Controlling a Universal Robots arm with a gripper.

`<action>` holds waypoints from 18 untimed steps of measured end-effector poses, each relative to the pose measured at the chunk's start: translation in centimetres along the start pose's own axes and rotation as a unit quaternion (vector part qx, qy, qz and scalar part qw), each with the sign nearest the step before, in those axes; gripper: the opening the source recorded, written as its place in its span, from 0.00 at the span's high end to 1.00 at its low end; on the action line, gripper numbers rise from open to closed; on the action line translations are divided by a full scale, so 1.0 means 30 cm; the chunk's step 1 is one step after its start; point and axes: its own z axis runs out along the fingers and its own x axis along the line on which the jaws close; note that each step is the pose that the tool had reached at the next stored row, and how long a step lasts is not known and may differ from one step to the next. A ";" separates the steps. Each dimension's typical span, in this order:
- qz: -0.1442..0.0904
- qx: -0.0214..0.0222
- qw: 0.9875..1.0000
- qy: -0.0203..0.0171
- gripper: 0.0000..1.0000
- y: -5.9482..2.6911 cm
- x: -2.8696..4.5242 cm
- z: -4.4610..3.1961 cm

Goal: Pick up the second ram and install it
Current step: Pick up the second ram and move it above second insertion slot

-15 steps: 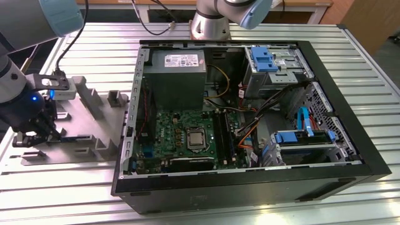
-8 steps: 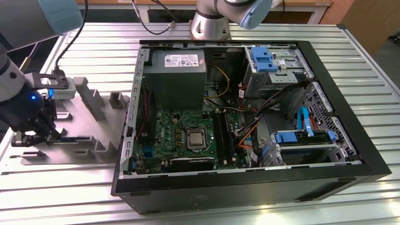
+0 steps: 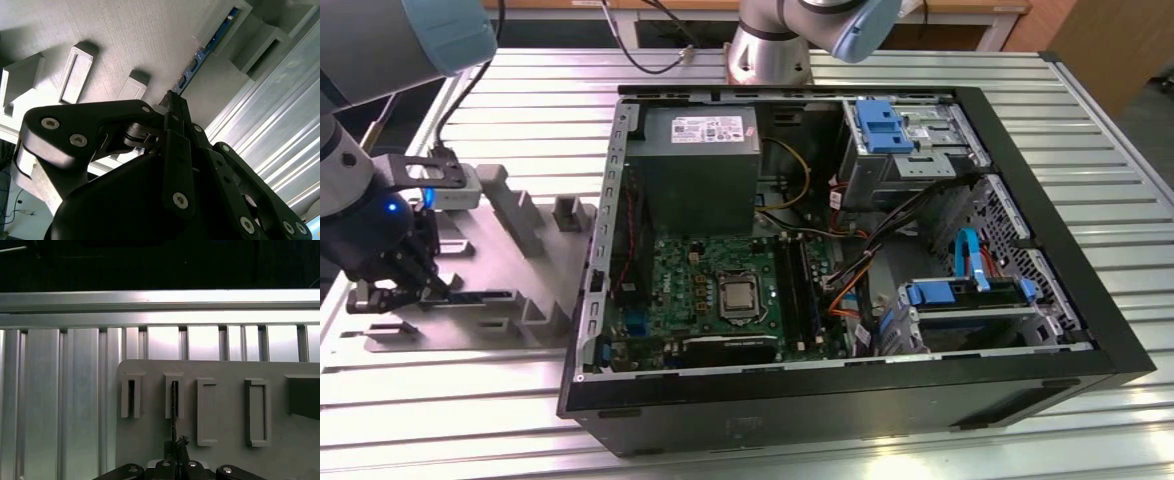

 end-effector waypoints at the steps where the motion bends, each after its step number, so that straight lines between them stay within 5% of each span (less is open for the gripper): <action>1: 0.000 0.000 1.000 0.000 0.88 0.000 0.000 0.000; 10: 0.000 0.000 1.000 0.000 0.88 0.000 0.000 -0.002; 18: 0.000 0.000 1.000 0.000 0.88 0.004 -0.002 -0.092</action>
